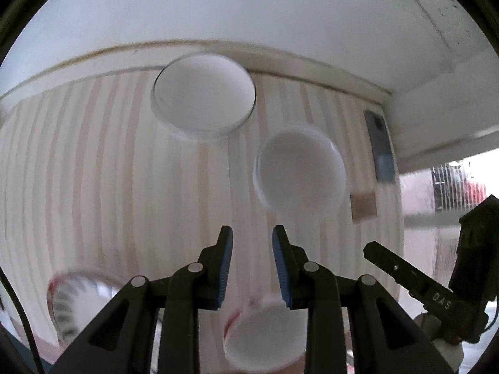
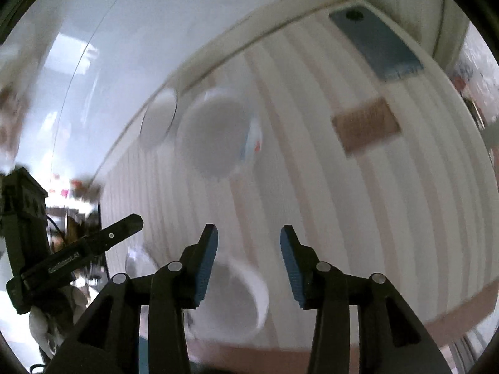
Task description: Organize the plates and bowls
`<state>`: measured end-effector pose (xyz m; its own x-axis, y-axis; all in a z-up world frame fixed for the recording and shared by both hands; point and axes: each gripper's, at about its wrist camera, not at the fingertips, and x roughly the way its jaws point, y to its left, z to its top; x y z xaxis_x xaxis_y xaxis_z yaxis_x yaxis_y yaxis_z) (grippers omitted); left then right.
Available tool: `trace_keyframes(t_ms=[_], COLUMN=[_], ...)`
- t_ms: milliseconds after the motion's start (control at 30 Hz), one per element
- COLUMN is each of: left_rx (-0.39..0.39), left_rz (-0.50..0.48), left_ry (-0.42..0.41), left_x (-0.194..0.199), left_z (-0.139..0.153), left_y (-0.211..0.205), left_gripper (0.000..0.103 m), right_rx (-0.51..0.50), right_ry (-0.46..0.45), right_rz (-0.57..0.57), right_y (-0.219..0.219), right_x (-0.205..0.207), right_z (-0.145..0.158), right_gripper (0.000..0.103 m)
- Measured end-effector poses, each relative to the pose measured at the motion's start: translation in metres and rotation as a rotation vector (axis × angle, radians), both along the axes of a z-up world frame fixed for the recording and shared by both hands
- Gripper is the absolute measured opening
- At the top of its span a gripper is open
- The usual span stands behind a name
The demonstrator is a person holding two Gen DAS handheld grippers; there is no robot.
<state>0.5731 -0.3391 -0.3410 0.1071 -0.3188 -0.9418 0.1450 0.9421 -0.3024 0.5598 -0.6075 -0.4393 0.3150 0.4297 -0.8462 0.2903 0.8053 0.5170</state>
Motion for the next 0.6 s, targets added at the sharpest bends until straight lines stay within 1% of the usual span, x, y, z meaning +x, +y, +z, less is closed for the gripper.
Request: trace_keyframes(t_ms=[100, 200, 267, 333, 367, 400, 500, 600], left_rx=[0.011, 0.025, 0.038, 0.036, 0.03, 0.026, 0.026, 0.041], left_rz=[0.0, -0.018, -0.035, -0.046, -0.052, -0.06, -0.074, -0.086], left_ry=[0.016, 0.055, 0.078, 0.074, 0.068, 0.065, 0.054, 0.041], left_x=[0.026, 0.046, 0.053, 0.053, 0.053, 0.05, 0.051, 0.051], left_z=[-0.013, -0.033, -0.046, -0.052, -0.053, -0.053, -0.054, -0.056], left_y=[-0.01, -0.023, -0.031, -0.034, -0.035, -0.035, -0.038, -0.043], left_gripper=[0.024, 0.024, 0.024, 0.024, 0.023, 0.022, 0.02, 0.02], right_rx=[0.008, 0.011, 0.008, 0.01, 0.005, -0.004, -0.023, -0.052], right_ry=[-0.014, -0.012, 0.005, 0.024, 0.03, 0.032, 0.031, 0.021], right_rz=[-0.033, -0.045, -0.04, -0.035, -0.031, -0.025, -0.007, 0.009], right_y=[-0.007, -0.01, -0.011, -0.008, -0.006, -0.006, -0.003, 0.003], right_x=[0.035, 0.066, 0.082, 0.094, 0.098, 0.101, 0.107, 0.106], right_z=[-0.008, -0.02, -0.03, -0.04, -0.044, -0.047, -0.049, -0.049], right_gripper=[0.045, 0.045, 0.045, 0.044, 0.038, 0.028, 0.015, 0.014])
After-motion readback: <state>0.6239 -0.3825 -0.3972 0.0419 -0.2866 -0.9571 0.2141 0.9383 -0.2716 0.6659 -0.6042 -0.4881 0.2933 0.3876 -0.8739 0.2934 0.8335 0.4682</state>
